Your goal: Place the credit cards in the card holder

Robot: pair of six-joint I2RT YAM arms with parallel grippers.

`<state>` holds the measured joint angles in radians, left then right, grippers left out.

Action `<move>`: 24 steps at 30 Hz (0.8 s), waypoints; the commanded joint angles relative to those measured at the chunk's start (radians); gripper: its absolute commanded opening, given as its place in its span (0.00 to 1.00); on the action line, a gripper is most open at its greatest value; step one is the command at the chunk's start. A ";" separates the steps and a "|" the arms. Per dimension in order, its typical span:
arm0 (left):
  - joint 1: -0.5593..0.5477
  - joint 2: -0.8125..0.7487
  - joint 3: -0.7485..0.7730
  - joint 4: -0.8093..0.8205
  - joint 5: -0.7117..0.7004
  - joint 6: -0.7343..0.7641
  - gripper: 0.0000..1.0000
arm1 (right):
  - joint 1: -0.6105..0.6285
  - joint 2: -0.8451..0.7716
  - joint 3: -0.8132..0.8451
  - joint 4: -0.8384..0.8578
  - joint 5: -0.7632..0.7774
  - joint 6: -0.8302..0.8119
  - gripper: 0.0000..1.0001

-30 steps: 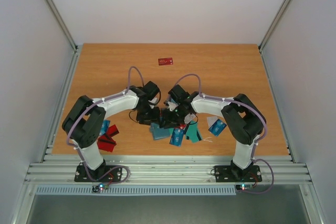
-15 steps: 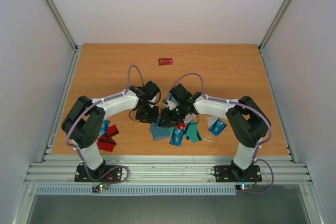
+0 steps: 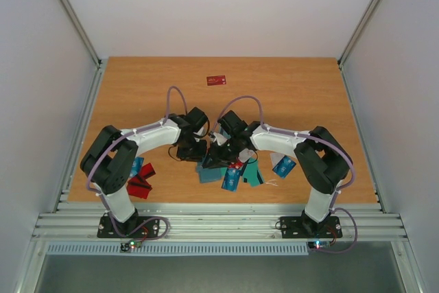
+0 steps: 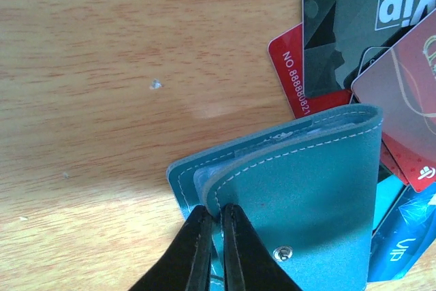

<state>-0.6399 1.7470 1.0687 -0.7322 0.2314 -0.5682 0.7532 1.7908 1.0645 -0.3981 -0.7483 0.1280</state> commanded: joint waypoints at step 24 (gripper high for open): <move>0.001 -0.010 -0.033 0.037 0.012 0.024 0.04 | 0.027 0.097 0.060 0.061 0.026 0.035 0.17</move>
<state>-0.6357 1.7466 1.0599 -0.7216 0.2371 -0.5640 0.7696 1.8702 1.1072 -0.3878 -0.7242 0.1394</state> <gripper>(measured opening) 0.037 0.173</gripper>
